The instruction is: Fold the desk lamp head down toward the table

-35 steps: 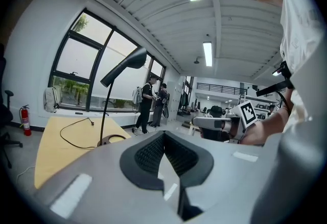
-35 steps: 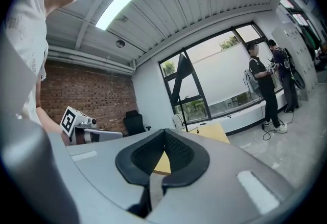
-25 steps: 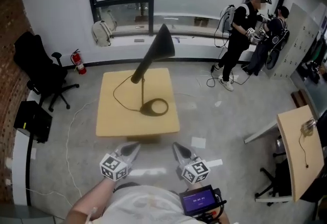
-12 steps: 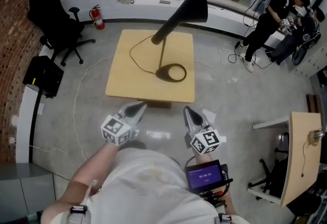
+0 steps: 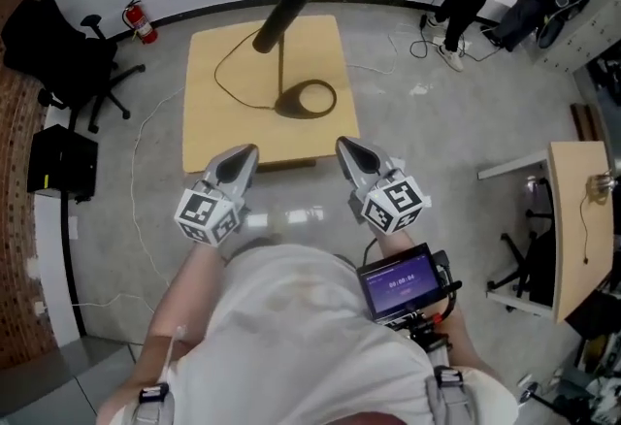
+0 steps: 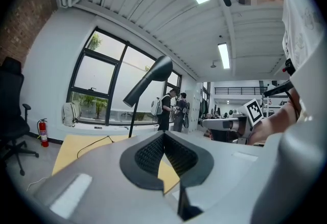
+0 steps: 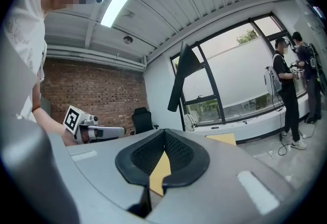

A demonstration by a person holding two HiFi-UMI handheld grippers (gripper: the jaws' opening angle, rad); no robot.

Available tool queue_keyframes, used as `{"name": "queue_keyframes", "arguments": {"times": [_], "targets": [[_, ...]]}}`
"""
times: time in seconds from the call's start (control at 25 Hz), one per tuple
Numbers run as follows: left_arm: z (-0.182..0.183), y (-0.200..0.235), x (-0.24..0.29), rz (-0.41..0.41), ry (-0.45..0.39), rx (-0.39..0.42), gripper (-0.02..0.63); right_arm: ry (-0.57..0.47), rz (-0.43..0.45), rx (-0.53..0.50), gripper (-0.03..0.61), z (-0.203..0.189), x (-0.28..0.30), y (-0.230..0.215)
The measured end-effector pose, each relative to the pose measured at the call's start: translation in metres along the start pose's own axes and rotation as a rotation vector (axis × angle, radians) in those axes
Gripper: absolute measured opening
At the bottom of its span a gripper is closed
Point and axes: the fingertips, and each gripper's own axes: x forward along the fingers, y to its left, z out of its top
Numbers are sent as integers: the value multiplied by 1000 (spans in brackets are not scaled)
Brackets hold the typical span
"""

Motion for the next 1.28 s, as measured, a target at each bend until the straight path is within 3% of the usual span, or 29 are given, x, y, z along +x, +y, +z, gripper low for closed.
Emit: {"name": "queue_keyframes", "arguments": {"times": [0.28,0.6,1.04,1.28], "targets": [[29,21,31,-49,-35,30,2,-27,-18,-39,14,37,29,-9],[44,47,56,-86,-41,44,2,2,-32,-188,14,53,52,-8],[44,32,95,-135,-22,46,2,-44,-25,-153,14,88,48,-44],[46,40,106,-172,-17,48,2,-66,-60,-227,14,114,59,-54]]}}
